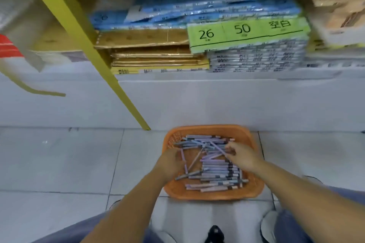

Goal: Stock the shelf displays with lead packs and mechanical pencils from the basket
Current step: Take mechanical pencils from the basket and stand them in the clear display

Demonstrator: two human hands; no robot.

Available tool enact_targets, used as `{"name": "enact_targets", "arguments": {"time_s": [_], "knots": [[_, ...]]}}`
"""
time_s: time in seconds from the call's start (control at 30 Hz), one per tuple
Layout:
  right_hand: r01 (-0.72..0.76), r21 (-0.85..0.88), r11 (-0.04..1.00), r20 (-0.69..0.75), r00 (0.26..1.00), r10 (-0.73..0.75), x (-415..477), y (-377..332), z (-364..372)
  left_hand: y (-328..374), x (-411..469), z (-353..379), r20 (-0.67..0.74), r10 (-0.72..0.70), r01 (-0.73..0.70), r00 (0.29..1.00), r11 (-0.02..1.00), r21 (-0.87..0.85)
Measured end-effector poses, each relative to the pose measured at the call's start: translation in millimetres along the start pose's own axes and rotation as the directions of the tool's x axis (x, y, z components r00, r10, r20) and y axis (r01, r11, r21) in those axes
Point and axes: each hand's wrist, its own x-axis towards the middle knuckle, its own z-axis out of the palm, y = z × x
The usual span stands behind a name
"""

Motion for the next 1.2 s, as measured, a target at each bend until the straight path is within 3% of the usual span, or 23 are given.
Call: {"name": "enact_targets", "arguments": {"time_s": [0.1,0.2,0.33,0.53,0.63,0.77,0.97,1.1,1.2], "knots": [[-0.085,0.089,0.992,0.006,0.996,0.085,23,18,31,-22,23,34,0.055,-0.096,0.100,0.994,0.992,-0.076],[-0.174,0.090,0.981,-0.117,0.976,0.184,39,32,49,-33,42,55,0.042,-0.105,0.109,0.994,0.986,-0.127],[-0.170,-0.060,0.984,-0.219,0.964,0.153,57,45,61,-35,66,72,-0.024,-0.178,0.168,0.984,0.959,-0.228],[-0.140,-0.110,0.984,-0.252,0.962,0.108,75,54,65,-34,91,89,-0.031,-0.221,0.196,0.975,0.915,-0.352],[-0.124,-0.225,0.966,-0.232,0.970,0.071,78,56,65,-33,96,94,-0.097,-0.258,0.227,0.961,0.940,-0.256],[-0.103,-0.155,0.983,-0.227,0.972,0.066,77,58,67,-43,98,91,-0.060,-0.237,0.220,0.970,0.955,-0.200],[-0.004,0.004,1.000,-0.178,0.984,0.005,71,59,68,-48,84,84,-0.023,-0.246,0.221,0.969,0.904,-0.366],[0.056,-0.049,0.997,-0.015,0.998,-0.057,73,59,65,-45,75,78,-0.092,-0.234,0.179,0.968,0.899,-0.399],[0.016,-0.018,1.000,0.045,0.999,-0.015,70,57,58,-37,74,72,-0.106,-0.207,0.141,0.973,0.887,-0.440]]}}
